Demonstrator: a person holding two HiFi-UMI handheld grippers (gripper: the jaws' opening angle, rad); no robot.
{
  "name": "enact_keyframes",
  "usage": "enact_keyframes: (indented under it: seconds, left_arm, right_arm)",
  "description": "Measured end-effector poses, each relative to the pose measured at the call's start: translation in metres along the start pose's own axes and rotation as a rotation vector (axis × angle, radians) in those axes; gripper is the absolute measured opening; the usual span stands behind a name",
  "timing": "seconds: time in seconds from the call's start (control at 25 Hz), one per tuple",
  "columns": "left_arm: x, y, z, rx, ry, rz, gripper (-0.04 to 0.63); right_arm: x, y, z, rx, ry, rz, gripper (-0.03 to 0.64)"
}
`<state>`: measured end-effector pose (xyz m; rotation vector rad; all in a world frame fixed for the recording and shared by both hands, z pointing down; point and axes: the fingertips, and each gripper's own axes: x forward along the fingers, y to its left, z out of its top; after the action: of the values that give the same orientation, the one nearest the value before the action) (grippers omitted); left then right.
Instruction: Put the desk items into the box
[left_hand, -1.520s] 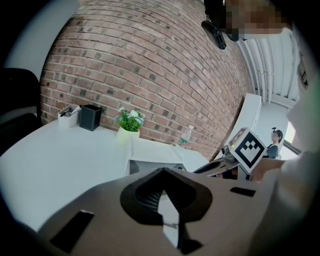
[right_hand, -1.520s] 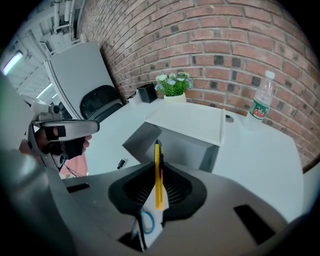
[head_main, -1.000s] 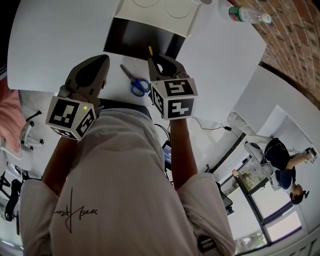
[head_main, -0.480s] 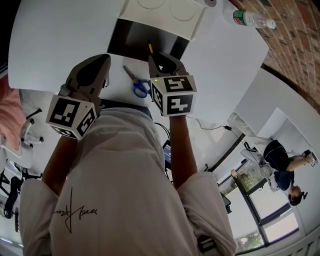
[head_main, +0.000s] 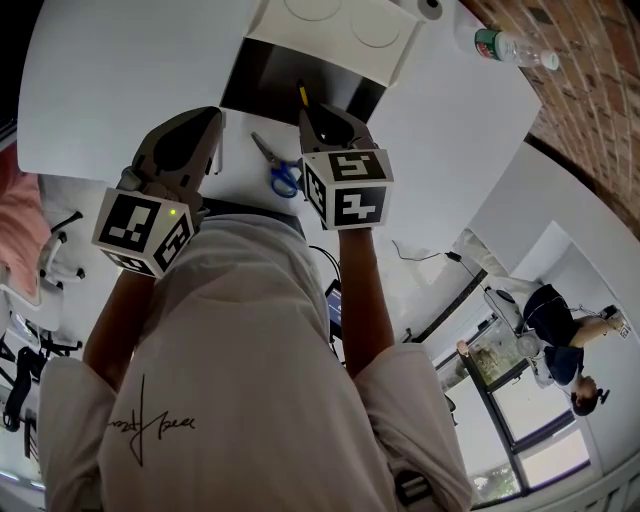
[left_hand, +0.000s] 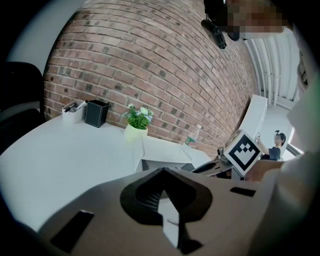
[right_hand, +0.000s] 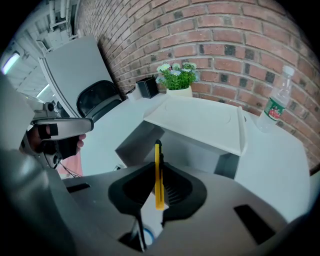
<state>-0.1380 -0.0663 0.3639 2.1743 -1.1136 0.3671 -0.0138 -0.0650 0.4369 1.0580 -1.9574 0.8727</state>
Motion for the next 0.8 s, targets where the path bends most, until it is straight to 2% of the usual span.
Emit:
enact_keyframes:
  seconds: [0.8]
  left_arm:
    - [0.003,0.014,0.006,-0.012,0.003,0.01,0.005]
  right_arm:
    - [0.021,-0.006,0.002,-0.001,0.032,0.006,0.063]
